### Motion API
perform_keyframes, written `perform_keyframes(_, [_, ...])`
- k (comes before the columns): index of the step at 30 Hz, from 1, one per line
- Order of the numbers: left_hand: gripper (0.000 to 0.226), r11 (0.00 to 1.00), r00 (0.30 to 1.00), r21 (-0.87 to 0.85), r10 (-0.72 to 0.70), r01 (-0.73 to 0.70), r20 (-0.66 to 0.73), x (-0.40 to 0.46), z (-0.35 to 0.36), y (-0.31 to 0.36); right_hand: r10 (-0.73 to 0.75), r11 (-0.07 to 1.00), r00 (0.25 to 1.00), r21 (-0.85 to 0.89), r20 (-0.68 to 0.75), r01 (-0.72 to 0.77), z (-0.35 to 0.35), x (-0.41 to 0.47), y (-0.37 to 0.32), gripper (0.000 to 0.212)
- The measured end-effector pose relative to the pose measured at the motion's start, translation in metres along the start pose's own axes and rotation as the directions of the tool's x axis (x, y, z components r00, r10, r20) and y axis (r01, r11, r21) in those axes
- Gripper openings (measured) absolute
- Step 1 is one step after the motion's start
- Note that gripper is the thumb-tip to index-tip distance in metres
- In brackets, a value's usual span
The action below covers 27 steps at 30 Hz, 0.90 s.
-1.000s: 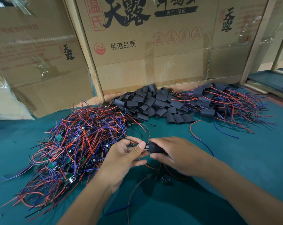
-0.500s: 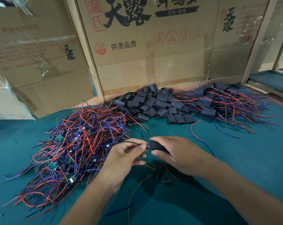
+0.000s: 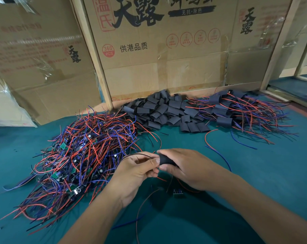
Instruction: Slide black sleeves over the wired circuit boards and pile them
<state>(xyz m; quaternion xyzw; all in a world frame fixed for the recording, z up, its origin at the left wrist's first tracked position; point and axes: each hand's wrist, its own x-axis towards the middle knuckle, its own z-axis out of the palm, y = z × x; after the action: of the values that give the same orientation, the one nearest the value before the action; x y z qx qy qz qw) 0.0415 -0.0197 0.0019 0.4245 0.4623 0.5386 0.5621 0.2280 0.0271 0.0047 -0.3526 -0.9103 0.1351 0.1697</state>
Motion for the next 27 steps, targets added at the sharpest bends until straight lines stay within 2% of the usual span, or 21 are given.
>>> perform_keyframes(4, [0.011,1.000,1.000,-0.014,-0.007,0.007,-0.006,-0.001,0.001,0.001,-0.009,1.000,1.000,0.022,0.000,0.009,-0.001,-0.001,0.001,0.047])
perform_keyframes(8, [0.009,1.000,1.000,-0.010,-0.002,0.002,0.011,-0.002,0.000,0.003,-0.006,0.977,1.000,0.211,-0.006,0.007,-0.002,0.000,0.001,0.055])
perform_keyframes(10, [0.010,1.000,1.000,0.000,0.003,-0.003,0.010,-0.002,0.000,0.004,-0.002,0.970,1.000,0.243,-0.004,0.003,-0.002,0.000,0.002,0.052])
perform_keyframes(15, [0.014,1.000,1.000,0.011,0.012,-0.012,0.024,-0.003,0.003,0.006,-0.033,0.992,0.999,0.120,0.039,0.028,-0.001,0.000,0.005,0.055])
perform_keyframes(20, [0.010,0.999,0.999,0.044,-0.024,0.025,-0.024,-0.002,0.006,0.004,-0.029,0.995,0.999,0.099,0.035,0.026,-0.005,0.000,0.000,0.047])
perform_keyframes(23, [0.009,0.999,0.999,0.015,-0.046,0.046,-0.029,-0.002,0.009,0.001,0.020,1.000,0.998,-0.018,0.056,-0.019,-0.007,-0.003,-0.003,0.040])
perform_keyframes(25, [0.015,0.998,0.999,0.019,-0.054,0.054,-0.001,-0.003,0.009,0.000,0.087,0.992,0.996,-0.090,0.001,-0.087,-0.015,-0.002,-0.001,0.035])
perform_keyframes(27, [0.018,0.987,0.999,0.159,-0.027,0.024,0.020,-0.003,0.008,-0.001,0.169,0.971,0.979,-0.153,-0.112,-0.185,-0.031,0.006,0.012,0.039])
